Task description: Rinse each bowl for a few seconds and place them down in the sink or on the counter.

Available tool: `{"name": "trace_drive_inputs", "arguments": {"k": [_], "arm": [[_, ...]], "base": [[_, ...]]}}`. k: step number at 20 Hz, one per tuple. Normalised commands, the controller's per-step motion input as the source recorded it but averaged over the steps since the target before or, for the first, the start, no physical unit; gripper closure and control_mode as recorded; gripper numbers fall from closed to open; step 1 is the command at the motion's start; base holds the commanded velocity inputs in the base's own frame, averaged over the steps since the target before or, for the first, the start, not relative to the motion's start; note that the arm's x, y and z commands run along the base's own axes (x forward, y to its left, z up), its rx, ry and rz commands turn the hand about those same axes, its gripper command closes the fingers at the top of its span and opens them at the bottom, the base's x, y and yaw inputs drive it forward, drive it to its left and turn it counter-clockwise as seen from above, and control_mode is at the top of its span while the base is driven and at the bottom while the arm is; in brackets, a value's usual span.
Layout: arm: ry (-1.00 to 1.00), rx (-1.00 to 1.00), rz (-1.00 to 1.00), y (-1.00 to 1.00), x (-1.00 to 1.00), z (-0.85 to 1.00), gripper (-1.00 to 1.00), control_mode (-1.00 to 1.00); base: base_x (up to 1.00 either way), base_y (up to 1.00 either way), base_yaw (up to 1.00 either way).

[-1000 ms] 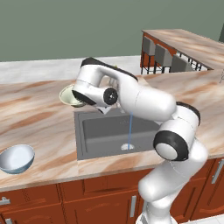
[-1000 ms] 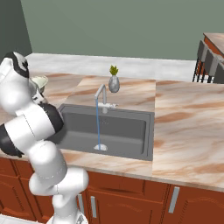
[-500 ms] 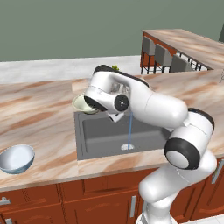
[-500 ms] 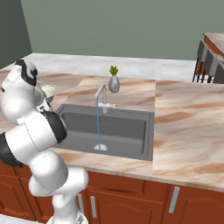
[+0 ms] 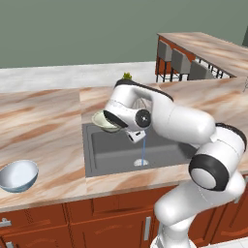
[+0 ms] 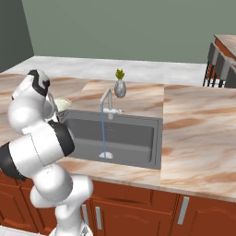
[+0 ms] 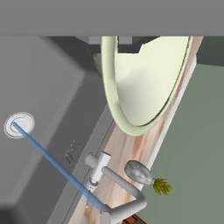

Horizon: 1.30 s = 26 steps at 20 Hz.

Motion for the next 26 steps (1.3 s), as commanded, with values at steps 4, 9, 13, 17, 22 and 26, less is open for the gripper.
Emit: {"name": "trace_drive_inputs", "arguments": {"k": [4, 9, 13, 17, 22, 26], "arm": [[0.13, -0.06, -0.19, -0.21, -0.18, 0.03, 1.00, -1.00], [0.06, -0.08, -0.17, -0.15, -0.27, 0.08, 1.00, -1.00], [0.05, -0.07, -0.15, -0.21, -0.20, 0.10, 1.00, -1.00], [0.14, -0.02, -0.12, -0.28, -0.03, 0.13, 1.00, -1.00], [0.20, 0.00, -0.10, -0.16, 0.02, 0.15, 1.00, -1.00], [0.18, 0.00, -0.07, -0.09, 0.10, 0.18, 1.00, -1.00]], "base": [[0.00, 0.00, 0.00], [0.00, 0.00, 0.00], [0.00, 0.00, 0.00], [0.00, 0.00, 0.00], [0.00, 0.00, 0.00], [0.00, 0.00, 0.00]]}}
